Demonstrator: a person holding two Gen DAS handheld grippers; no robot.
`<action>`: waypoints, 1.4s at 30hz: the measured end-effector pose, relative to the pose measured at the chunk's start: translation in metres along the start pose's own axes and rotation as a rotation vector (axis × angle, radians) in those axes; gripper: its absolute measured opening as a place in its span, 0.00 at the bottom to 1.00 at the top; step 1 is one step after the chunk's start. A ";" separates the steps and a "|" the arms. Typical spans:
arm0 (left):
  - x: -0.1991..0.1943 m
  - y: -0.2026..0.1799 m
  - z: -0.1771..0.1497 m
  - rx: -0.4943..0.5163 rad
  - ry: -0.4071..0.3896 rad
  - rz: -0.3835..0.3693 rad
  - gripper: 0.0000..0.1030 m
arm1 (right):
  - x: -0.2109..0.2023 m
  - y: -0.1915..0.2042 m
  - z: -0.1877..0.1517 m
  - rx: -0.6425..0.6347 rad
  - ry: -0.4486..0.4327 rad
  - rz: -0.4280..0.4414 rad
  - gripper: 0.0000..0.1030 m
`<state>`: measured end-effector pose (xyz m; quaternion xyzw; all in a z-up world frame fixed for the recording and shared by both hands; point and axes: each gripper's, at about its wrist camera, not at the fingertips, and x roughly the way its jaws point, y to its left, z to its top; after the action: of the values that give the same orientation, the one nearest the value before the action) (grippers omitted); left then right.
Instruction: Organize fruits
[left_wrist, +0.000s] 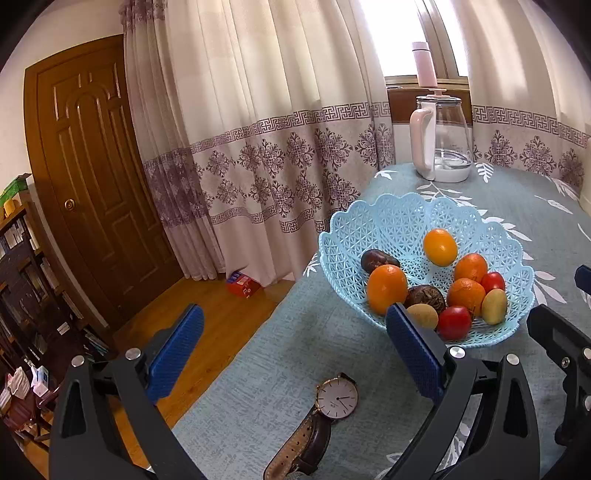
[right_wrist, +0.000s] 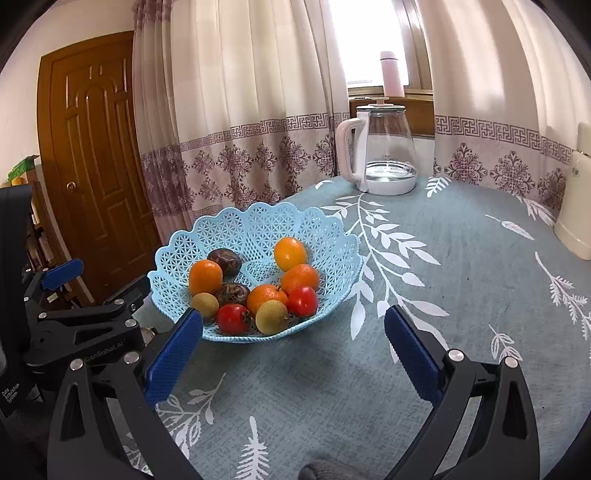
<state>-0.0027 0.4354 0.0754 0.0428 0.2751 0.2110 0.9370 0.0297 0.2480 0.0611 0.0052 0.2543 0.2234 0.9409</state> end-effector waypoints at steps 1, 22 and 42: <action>0.000 0.000 0.000 0.000 0.000 -0.001 0.97 | 0.000 0.000 0.000 0.000 0.002 0.003 0.95; -0.001 -0.004 0.000 -0.001 -0.001 -0.008 0.97 | 0.005 0.001 -0.001 -0.001 0.034 0.044 0.95; -0.001 -0.004 0.001 0.000 -0.002 -0.008 0.97 | 0.005 -0.001 -0.003 0.012 0.048 0.046 0.95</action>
<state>-0.0019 0.4313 0.0758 0.0421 0.2743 0.2073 0.9381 0.0325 0.2493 0.0561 0.0113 0.2777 0.2434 0.9292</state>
